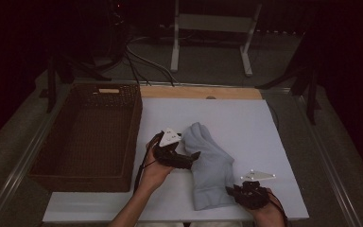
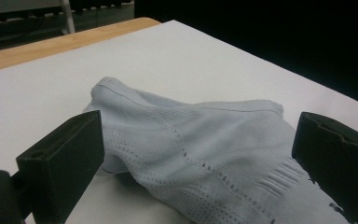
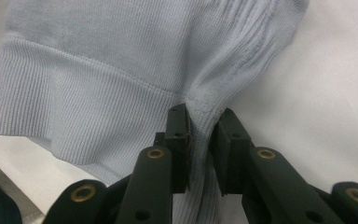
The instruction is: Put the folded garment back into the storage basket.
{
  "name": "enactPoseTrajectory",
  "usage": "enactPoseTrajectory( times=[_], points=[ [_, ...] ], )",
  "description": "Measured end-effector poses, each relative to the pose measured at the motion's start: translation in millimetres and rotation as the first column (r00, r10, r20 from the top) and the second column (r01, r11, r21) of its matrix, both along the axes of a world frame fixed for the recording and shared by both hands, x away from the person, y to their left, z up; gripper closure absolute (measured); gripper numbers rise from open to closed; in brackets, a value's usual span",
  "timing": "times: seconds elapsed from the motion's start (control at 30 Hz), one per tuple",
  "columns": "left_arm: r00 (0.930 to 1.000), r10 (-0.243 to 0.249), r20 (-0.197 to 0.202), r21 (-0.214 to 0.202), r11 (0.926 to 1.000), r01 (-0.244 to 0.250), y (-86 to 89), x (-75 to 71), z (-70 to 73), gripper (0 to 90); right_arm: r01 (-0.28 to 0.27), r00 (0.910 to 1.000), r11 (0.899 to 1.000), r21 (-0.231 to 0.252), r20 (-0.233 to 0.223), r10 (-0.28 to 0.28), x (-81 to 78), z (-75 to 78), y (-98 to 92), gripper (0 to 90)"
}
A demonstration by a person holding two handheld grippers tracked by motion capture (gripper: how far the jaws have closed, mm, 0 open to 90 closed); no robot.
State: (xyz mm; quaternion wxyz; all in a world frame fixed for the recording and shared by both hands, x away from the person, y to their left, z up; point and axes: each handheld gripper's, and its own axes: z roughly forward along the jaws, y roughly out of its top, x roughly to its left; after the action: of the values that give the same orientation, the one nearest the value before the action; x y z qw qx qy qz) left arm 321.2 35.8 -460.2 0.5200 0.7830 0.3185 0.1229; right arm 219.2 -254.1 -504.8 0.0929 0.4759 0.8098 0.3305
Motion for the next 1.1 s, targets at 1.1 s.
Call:
enactPoseTrajectory(
  times=[1.1],
  points=[
    [0.9991,0.010,-0.041,0.054,0.9985,-0.008,-5.7,20.1,-20.5,4.6,-0.005,1.0000,1.000,-0.012,0.007,0.005,-1.0,0.0,1.1,77.7]
  ],
)
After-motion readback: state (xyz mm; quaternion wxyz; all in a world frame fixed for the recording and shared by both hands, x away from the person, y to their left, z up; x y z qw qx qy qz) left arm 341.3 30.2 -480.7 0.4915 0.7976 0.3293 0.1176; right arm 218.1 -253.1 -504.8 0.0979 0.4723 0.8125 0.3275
